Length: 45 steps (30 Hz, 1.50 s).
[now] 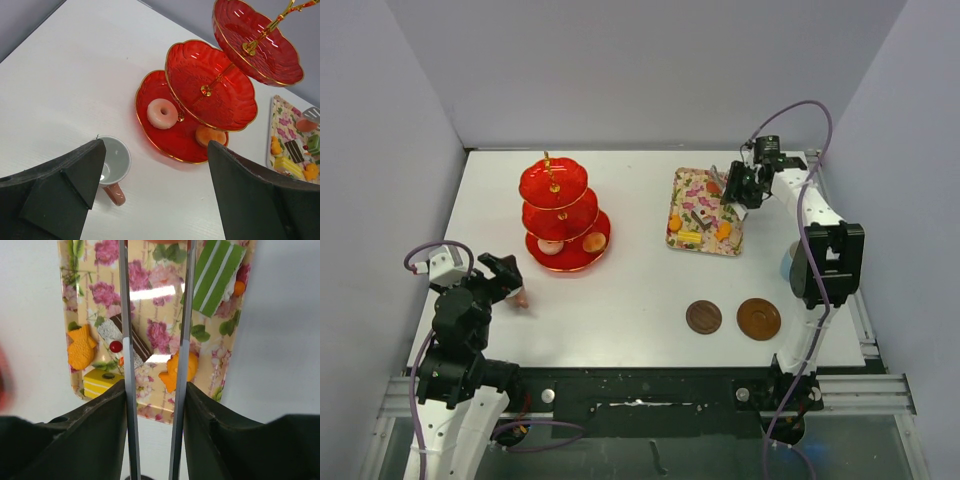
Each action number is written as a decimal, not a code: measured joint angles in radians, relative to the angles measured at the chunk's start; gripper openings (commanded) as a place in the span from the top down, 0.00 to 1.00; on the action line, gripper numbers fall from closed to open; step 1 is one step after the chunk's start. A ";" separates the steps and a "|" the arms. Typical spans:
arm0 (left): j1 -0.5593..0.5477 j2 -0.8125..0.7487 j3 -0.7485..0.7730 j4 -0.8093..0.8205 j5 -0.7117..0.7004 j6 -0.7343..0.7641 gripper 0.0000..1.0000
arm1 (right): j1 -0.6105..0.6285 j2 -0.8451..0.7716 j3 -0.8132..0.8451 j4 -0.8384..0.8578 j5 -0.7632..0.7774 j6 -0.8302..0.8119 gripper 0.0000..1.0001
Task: Serve the afternoon tea
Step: Adjust the dessert on the tray.
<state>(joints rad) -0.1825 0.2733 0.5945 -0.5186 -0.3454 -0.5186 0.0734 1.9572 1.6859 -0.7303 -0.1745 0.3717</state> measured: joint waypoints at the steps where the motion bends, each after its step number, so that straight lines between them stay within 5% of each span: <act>1: 0.000 0.000 0.000 0.000 0.001 0.000 0.18 | 0.002 -0.005 -0.017 0.003 -0.003 -0.001 0.58; 20: 0.000 0.000 0.000 0.000 0.003 0.001 0.19 | 0.071 -0.295 -0.266 0.009 -0.004 -0.006 0.56; 45: 0.000 -0.012 0.000 0.000 0.003 0.002 0.18 | 0.136 -0.076 -0.045 -0.162 0.096 -0.089 0.53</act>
<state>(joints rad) -0.1825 0.2615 0.5941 -0.5186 -0.3420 -0.5163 0.2092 1.8816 1.6409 -0.8925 -0.0784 0.2832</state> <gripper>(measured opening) 0.814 0.471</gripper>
